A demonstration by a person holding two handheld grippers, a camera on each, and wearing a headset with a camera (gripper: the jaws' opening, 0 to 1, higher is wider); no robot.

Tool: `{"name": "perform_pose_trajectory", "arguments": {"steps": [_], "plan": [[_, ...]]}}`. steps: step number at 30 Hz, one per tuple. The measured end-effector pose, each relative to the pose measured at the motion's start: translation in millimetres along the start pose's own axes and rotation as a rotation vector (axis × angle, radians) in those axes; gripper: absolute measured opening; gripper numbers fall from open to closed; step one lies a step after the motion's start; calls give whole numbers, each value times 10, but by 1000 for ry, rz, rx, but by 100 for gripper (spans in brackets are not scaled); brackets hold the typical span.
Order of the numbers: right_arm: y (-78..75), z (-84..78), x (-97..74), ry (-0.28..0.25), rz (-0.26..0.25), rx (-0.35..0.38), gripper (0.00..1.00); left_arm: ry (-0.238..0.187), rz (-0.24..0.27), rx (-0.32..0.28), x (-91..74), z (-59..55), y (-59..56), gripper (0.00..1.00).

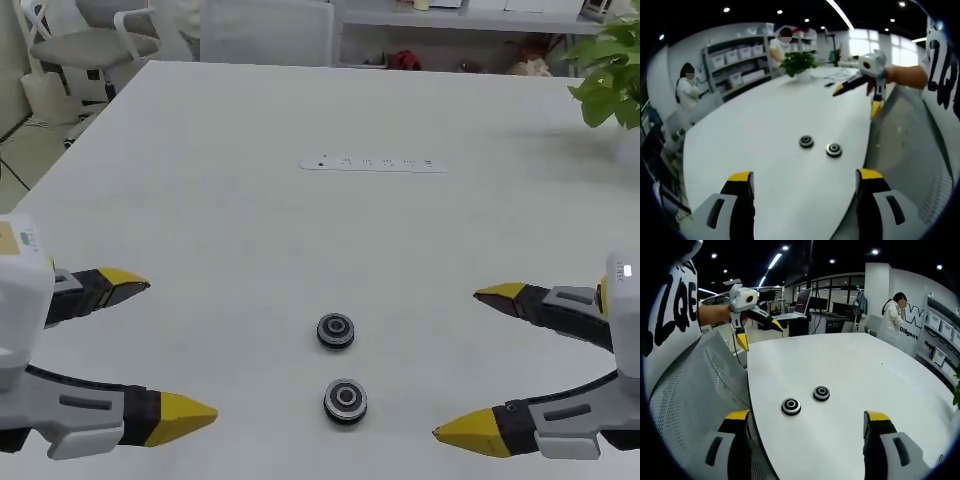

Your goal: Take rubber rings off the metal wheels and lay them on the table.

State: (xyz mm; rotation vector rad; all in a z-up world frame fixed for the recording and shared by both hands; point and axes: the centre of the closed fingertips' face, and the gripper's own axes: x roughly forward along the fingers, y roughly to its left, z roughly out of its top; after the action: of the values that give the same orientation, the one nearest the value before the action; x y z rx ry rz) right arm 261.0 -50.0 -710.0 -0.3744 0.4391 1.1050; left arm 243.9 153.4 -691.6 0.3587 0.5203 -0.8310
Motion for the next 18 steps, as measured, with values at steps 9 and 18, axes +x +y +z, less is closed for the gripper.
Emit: {"name": "perform_pose_trajectory", "arguments": {"steps": [9,18], "plan": [[-12,4,-12,-5,-6,-1,87,-4,-14,4,17,9,-19,85],[-33,13,-20,-9,-12,-4,87,-3,-18,17,2,22,-13,84]]}}
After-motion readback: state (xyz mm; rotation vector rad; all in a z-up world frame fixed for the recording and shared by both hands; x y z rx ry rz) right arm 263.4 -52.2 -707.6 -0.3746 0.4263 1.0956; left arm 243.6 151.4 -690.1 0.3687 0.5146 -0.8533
